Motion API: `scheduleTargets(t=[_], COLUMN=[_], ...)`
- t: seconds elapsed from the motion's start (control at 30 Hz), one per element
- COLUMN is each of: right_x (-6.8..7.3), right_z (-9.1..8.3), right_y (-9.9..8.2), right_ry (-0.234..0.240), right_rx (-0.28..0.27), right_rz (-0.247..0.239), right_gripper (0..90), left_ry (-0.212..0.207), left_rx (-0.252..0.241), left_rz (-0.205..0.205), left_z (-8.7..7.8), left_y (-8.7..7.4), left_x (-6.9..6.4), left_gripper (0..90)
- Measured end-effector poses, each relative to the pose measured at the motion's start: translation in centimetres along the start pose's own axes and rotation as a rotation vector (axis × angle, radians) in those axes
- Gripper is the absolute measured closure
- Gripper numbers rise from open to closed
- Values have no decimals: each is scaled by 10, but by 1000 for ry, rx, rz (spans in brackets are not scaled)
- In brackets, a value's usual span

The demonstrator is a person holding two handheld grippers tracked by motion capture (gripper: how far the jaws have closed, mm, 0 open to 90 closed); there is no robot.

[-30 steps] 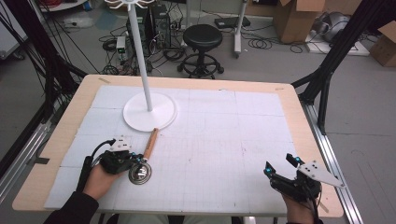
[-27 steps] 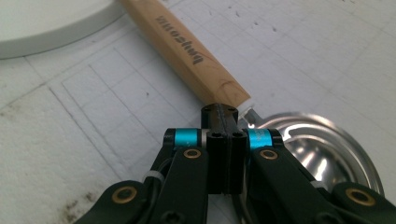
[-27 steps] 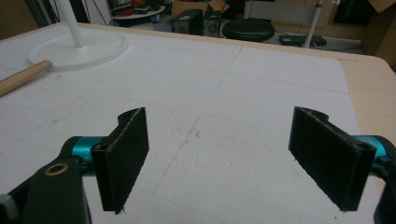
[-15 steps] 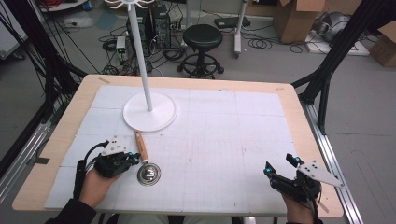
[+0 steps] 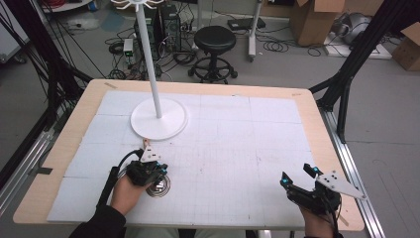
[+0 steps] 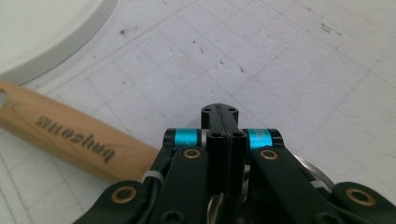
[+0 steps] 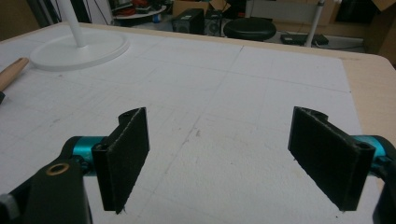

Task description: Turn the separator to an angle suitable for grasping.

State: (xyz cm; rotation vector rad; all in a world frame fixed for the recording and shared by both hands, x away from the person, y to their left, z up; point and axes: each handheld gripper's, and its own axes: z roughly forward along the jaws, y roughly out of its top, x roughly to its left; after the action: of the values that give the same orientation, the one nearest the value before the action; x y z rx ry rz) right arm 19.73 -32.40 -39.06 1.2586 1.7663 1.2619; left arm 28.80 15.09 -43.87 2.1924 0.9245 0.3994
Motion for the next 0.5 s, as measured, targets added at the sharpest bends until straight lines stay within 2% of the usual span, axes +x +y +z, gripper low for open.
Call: scheduleTargets(t=[0.07,0.5], right_x=[1,0], right_z=[0,0], right_y=[0,0], right_ry=[-1,-2], right_rx=[1,-3], right_rz=[-1,-2], right_gripper=[192,193], left_ry=[-1,-42], left_rx=[-1,-30], left_rz=[9,-4], left_z=[-3,-17], left_y=[-3,-21], left_x=[-1,-5], left_gripper=[897,897])
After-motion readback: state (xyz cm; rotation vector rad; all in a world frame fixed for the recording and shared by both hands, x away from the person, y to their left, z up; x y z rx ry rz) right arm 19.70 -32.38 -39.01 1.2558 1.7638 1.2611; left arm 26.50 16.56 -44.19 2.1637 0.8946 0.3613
